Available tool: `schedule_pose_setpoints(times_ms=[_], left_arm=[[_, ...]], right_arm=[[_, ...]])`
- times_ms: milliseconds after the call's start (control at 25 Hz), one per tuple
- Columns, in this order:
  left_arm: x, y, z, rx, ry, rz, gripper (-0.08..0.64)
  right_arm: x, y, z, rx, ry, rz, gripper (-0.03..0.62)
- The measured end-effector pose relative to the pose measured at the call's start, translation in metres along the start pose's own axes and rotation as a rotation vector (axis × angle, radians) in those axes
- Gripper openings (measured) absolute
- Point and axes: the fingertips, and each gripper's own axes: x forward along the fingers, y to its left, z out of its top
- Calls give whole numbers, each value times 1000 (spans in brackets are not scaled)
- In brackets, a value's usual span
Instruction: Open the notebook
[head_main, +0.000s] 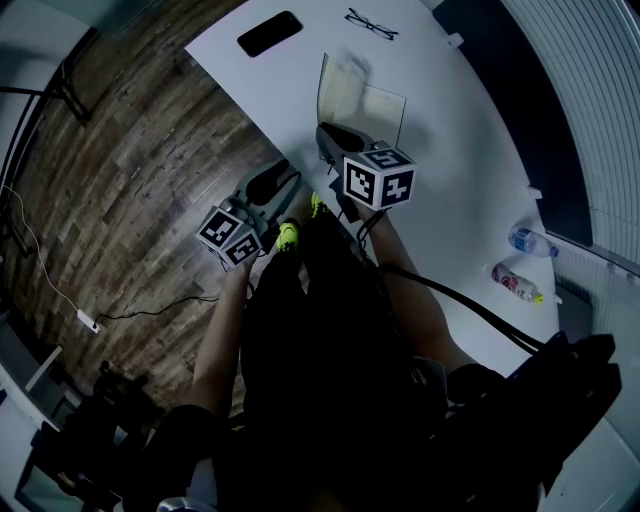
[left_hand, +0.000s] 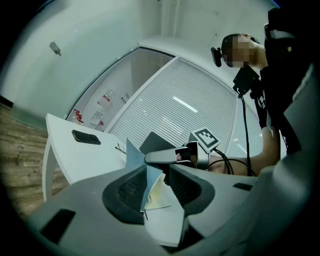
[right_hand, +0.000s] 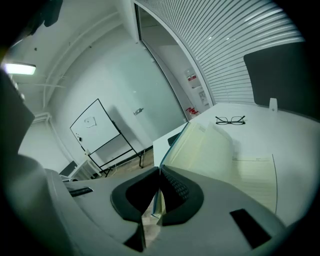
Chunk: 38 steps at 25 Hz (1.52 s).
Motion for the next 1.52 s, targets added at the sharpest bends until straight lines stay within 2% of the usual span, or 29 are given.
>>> schedule_pose_setpoints(times_ms=[240,920,1160,1520], left_arm=[[-10,8,-2,-13,-18,23,124],[-25,19,-6,-28,-49,80,124],[-37,25,-12,-36,-68,111,123],[-48,29,-20,-49,-84,121,124]], right_arm=[[21,6,-8,17,23,50,26],[58,16,-31,-19,116,96,25],[73,14,-60,-59,190,84,20],[79,11,-82,-71,227,66,18]])
